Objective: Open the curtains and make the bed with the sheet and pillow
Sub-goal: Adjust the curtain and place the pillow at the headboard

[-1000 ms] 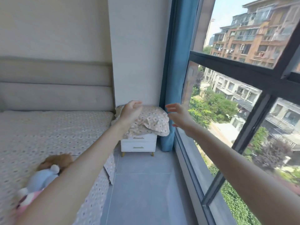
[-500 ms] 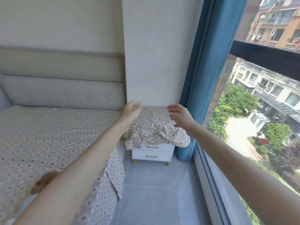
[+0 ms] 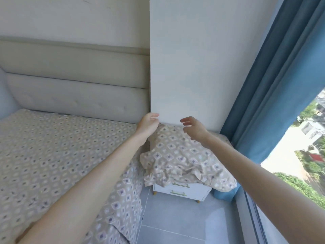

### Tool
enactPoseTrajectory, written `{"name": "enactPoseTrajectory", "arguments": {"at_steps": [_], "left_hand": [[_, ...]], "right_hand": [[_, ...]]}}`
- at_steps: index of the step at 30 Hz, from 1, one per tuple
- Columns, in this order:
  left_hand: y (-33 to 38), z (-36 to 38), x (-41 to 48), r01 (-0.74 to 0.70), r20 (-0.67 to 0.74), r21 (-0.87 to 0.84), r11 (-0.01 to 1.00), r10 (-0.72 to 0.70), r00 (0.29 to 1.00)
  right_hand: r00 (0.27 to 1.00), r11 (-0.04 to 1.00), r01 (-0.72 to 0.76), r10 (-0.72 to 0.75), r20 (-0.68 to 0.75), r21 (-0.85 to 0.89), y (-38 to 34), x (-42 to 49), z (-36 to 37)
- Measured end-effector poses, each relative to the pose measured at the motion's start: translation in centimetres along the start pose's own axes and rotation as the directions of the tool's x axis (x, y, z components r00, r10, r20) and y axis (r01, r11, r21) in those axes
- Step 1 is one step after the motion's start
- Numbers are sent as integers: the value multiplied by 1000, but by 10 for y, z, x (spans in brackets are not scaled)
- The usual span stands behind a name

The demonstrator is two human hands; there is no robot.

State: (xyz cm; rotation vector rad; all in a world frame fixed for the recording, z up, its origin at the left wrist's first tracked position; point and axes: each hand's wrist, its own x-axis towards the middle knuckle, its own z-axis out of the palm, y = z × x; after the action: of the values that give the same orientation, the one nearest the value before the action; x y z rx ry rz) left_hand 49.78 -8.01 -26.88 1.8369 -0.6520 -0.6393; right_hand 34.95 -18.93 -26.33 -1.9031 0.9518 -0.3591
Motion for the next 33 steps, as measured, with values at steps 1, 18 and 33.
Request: {"name": "enactPoseTrajectory", "arguments": {"at_steps": [1, 18, 33], "left_hand": [[-1, 0, 19, 19, -2, 8, 1000, -19, 1000], [-47, 62, 311, 213, 153, 127, 969, -231, 961], [-100, 170, 435, 453, 177, 189, 871, -484, 857]], "right_hand": [[1000, 1000, -17, 17, 10, -7, -1, 21, 0], [956, 951, -263, 279, 88, -166, 70, 314, 13], [821, 736, -233, 499, 277, -635, 229, 463, 12]]}}
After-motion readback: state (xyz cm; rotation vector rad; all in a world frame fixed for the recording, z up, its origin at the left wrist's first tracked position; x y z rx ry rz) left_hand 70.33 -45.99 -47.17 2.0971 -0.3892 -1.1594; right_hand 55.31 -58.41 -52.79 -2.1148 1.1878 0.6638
